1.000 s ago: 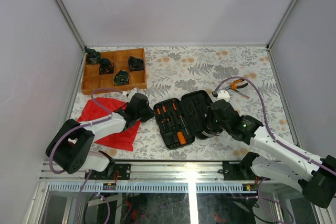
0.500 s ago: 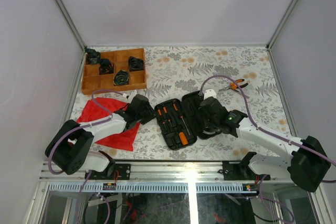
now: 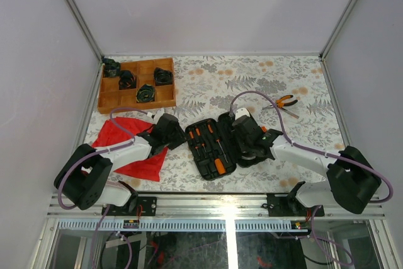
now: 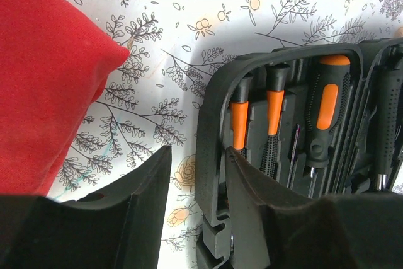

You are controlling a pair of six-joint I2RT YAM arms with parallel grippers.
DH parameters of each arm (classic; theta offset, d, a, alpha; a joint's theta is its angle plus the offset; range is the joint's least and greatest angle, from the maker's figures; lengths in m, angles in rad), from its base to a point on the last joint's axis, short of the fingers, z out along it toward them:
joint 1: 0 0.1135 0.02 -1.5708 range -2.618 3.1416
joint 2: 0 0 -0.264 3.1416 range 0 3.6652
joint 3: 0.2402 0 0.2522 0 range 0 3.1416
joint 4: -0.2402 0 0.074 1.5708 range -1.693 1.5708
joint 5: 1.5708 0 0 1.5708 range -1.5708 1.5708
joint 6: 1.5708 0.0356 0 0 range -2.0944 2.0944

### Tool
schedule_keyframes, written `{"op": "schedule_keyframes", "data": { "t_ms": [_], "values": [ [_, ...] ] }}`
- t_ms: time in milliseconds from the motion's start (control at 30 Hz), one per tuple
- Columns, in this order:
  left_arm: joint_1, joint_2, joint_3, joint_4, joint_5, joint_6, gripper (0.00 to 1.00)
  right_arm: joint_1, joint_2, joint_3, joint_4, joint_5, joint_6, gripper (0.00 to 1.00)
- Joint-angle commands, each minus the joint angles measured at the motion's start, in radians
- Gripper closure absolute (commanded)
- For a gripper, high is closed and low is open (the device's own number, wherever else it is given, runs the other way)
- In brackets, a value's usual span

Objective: Sort the tools into containers
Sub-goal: Place the hammer in the storage box.

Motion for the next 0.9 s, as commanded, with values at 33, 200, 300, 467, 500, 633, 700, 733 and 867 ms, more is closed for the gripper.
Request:
{"op": "schedule_keyframes", "data": {
  "t_ms": [33, 200, 300, 467, 500, 633, 700, 733, 867],
  "values": [
    [-0.008, -0.013, 0.009, -0.012, -0.021, 0.021, 0.61, -0.028, 0.037, 0.042, 0.051, 0.009, -0.023, 1.00],
    [-0.008, -0.009, 0.017, -0.018, -0.018, 0.030, 0.61, -0.049, 0.061, 0.049, 0.050, -0.023, -0.016, 1.00],
    [-0.008, -0.013, 0.017, -0.023, -0.022, 0.033, 0.60, -0.052, 0.080, 0.059, 0.020, -0.035, -0.007, 0.97],
    [-0.007, -0.008, 0.022, -0.023, -0.016, 0.040, 0.57, -0.051, 0.104, 0.068, -0.032, -0.057, 0.030, 0.86],
    [-0.007, -0.008, 0.023, -0.023, -0.014, 0.041, 0.56, -0.051, 0.108, 0.068, -0.038, -0.058, 0.036, 0.84],
    [-0.007, -0.006, 0.032, -0.027, -0.011, 0.043, 0.56, -0.051, 0.128, 0.082, -0.084, -0.046, 0.058, 0.82],
    [-0.007, -0.005, 0.034, -0.030, -0.012, 0.044, 0.56, -0.052, 0.134, 0.088, -0.100, -0.041, 0.066, 0.80],
    [-0.007, -0.005, 0.035, -0.031, -0.012, 0.045, 0.56, -0.052, 0.134, 0.090, -0.104, -0.040, 0.068, 0.79],
    [-0.007, -0.006, 0.036, -0.032, -0.012, 0.047, 0.55, -0.052, 0.137, 0.106, -0.130, -0.038, 0.063, 0.72]
  ]
}}
